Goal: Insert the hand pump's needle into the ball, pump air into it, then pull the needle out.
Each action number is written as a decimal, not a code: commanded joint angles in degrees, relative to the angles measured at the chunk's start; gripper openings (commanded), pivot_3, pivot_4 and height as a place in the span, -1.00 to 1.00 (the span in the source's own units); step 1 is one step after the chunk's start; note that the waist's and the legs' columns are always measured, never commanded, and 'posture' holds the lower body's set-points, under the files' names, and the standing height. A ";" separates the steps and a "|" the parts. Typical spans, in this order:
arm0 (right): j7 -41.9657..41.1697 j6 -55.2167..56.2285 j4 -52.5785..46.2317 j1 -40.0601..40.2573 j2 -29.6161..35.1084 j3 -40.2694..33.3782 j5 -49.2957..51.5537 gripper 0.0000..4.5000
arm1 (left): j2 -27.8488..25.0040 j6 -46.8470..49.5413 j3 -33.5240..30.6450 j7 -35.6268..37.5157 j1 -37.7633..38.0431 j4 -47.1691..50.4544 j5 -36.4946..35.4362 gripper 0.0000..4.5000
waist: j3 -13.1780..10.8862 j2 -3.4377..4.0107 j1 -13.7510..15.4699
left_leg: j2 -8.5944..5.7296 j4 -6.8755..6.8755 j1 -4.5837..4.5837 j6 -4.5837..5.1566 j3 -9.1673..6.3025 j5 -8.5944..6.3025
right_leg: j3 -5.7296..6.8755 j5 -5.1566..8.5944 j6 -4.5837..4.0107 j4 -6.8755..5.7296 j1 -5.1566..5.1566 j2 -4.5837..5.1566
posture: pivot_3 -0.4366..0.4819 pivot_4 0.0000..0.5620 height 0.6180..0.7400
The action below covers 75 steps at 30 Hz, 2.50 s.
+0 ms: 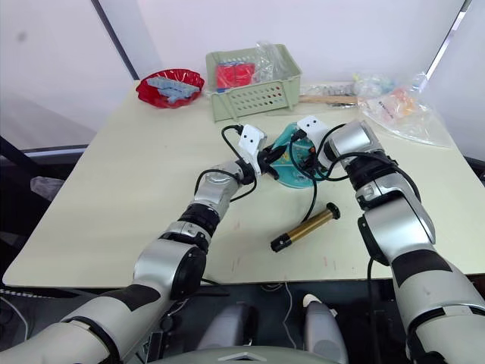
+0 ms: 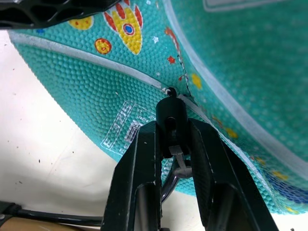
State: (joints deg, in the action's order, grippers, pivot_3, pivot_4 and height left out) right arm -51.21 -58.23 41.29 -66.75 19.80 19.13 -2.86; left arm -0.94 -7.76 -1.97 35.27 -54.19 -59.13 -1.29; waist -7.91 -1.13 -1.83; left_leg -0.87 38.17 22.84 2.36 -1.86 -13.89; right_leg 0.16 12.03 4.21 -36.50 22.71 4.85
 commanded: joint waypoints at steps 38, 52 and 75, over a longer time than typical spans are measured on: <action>14.02 -3.50 -51.42 30.86 10.30 -18.92 16.65 0.32 | 2.58 1.21 5.26 3.68 0.76 -2.96 2.27 -1.00 | -0.49 0.54 2.80 | -0.55 -0.11 1.12 0.02 -0.55 0.02 | 0.55 0.12 0.23 0.64 0.49 0.31 | -0.05 -0.47 0.95; 17.41 1.05 -41.59 26.66 7.80 -15.11 15.65 0.32 | 2.32 1.38 5.06 3.29 0.64 -3.14 2.20 -1.00 | -0.48 0.55 2.68 | -0.55 -0.11 1.08 0.03 -0.51 0.02 | 0.53 0.12 0.22 0.60 0.48 0.28 | -0.05 -0.47 0.95; 17.08 3.42 -37.94 25.36 7.35 -14.86 16.05 -0.85 | 2.41 1.17 4.96 2.94 0.90 -3.39 2.17 -1.00 | -0.48 0.55 2.63 | -0.55 -0.10 1.02 0.03 -0.47 0.03 | 0.49 0.11 0.22 0.57 0.44 0.27 | -0.05 -0.47 0.95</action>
State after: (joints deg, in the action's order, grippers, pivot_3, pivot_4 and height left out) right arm -34.21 -55.82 3.78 -39.26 26.63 4.52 13.31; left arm 0.59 -8.86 0.50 37.08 -55.50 -59.20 -0.90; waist -8.39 -0.58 0.80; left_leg -1.42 38.07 23.86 2.39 -2.32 -13.87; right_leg 0.65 12.15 4.43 -35.94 23.15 5.12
